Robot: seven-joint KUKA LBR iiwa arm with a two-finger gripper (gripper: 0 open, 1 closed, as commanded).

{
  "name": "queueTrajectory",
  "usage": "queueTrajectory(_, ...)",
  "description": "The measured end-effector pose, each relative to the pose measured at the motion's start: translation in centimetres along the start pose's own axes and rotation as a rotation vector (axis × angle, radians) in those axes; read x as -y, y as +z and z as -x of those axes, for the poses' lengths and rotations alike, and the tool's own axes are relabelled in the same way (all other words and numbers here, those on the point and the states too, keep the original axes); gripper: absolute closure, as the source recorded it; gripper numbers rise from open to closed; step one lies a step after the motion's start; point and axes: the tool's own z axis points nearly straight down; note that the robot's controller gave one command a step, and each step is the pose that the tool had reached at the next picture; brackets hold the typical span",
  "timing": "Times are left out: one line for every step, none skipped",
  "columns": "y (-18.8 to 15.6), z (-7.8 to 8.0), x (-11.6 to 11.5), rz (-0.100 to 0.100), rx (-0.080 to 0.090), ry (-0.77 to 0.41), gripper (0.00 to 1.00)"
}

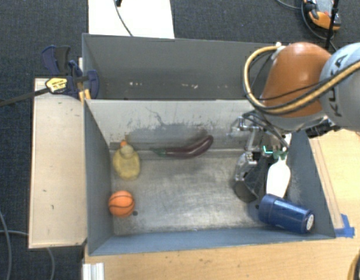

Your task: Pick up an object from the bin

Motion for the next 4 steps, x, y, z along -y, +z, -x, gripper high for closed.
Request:
queueTrajectory(-0.4, 0.2, 0.0, 0.0, 0.008, -0.001, 0.0)
queueTrajectory(2.1, 0.3, 4.8, 0.001, 0.01, 0.039, 0.0)
queueTrajectory(6.5, -0.7, 7.2, -0.002, 0.011, 0.123, 0.0)
queueTrajectory(6.6, -0.2, 7.2, 0.001, 0.02, 0.115, 1.0)
